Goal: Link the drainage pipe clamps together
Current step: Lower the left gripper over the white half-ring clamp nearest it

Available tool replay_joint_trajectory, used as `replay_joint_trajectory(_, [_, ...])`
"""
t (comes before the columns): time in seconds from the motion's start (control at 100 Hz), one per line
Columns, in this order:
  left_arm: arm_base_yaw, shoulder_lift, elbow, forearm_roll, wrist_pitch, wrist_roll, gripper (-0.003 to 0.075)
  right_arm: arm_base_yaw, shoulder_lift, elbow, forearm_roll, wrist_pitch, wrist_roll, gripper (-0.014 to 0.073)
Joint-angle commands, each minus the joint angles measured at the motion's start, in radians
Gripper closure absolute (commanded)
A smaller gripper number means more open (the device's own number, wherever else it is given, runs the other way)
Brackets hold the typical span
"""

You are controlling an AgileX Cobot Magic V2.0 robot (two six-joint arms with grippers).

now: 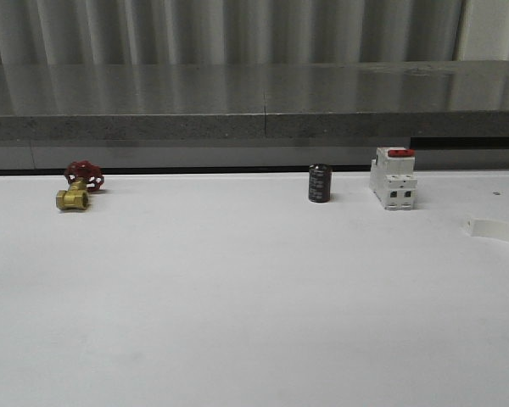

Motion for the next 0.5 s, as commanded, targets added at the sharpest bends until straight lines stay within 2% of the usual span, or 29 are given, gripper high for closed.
replay_joint_trajectory(0.0, [-0.003,0.111,-0.140,-0.006,0.073,0.002,0.0740,-0.006,-0.022,-0.016,-0.005,-0.084,-0.009,0.0662])
replay_joint_trajectory(0.1, [-0.003,0.225,-0.259,-0.006,0.248,0.002,0.0740,-0.006,-0.022,-0.016,-0.005,-0.084,-0.009,0.0662])
replay_joint_trajectory(0.24, [-0.003,0.375,-0.390,-0.006,0.406,0.002,0.0740,-0.006,-0.022,-0.016,-0.005,-0.084,-0.009,0.0662])
replay_joint_trajectory(0.49, [-0.003,0.504,-0.433,-0.008,0.427,0.002,0.0740,-0.006,-0.022,-0.016,-0.005,-0.084,-0.009,0.0662])
